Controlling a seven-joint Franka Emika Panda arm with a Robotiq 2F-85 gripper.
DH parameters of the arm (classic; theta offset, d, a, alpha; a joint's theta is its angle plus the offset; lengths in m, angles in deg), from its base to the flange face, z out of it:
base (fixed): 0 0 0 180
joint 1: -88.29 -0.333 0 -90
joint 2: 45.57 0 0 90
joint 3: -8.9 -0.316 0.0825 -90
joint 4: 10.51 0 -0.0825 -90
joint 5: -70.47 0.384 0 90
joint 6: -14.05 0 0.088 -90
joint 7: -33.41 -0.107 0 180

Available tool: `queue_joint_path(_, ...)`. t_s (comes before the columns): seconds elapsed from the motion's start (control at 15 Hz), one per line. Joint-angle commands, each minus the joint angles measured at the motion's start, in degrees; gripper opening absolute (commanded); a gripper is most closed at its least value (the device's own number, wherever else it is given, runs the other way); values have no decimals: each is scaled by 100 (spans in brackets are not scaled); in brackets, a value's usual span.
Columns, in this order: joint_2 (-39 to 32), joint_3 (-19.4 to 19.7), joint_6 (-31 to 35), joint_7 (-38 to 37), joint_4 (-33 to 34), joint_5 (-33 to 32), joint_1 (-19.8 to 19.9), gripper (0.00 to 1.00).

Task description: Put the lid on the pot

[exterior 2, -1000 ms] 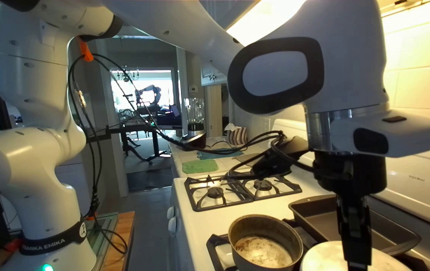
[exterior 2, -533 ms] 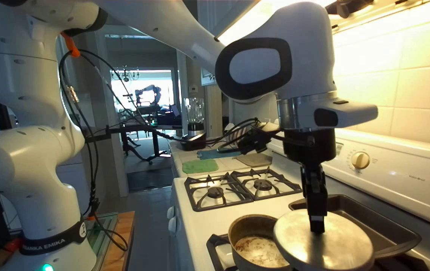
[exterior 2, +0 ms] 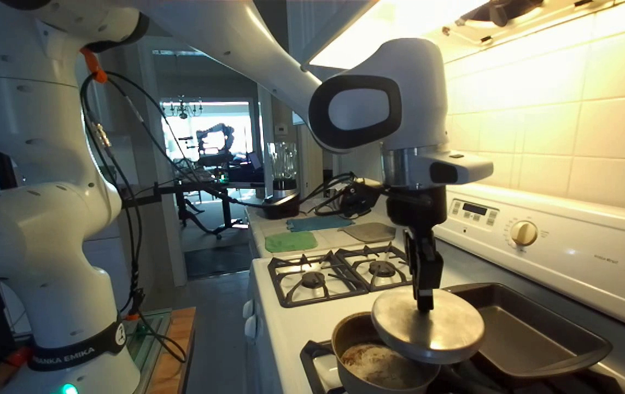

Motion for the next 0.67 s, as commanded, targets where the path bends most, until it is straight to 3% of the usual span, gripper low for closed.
queue_joint_path(0.0,233,-80,-60,435,-305,-29,-17,6)
queue_joint_path(0.6,646,-94,69,830,-919,-119,6,6)
